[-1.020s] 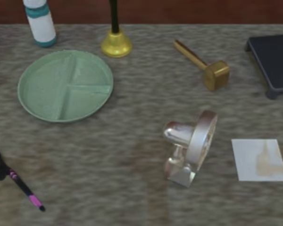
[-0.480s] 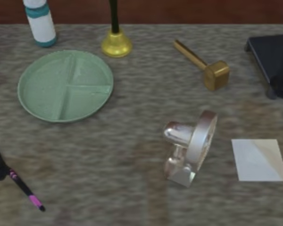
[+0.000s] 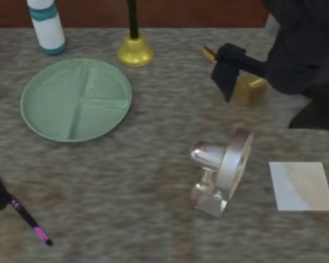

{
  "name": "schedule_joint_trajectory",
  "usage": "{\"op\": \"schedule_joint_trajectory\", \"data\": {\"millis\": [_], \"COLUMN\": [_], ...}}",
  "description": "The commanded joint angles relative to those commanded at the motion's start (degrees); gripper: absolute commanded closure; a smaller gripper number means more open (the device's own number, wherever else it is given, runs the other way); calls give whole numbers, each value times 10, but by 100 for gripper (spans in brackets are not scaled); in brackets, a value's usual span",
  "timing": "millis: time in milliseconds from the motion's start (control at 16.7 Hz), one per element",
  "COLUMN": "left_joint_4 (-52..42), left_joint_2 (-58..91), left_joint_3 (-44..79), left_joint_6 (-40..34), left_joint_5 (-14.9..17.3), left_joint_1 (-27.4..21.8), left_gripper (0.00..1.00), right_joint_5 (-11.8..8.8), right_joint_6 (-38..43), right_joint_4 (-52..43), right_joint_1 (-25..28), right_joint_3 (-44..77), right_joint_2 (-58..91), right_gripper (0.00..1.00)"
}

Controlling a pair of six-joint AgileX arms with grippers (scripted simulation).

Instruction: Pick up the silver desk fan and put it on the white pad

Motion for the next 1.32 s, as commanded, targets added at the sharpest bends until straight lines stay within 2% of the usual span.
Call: {"op": "schedule_joint_trajectory", "data": {"millis": [300,600,780,1140,1320], "left_joint_4": [0,0,0,0,0], "left_joint_2": [0,0,0,0,0], "left_joint_3": [0,0,0,0,0], "left_joint_6": [0,0,0,0,0], "left_joint_5": [0,0,0,0,0], "left_joint_1": [0,0,0,0,0], "left_gripper": [0,0,0,0,0], "right_joint_5": [2,3,3,3,3], "right_joint_6": [67,73,72,74,74], "right_joint_4": [-100,-109,-98,-2,3], "right_joint_1": [40,43,41,44,44], "right_joint_3": [102,112,100,8,4], "right_joint_2": [127,137,136,140,141], "right_gripper": [0,0,0,0,0]}}
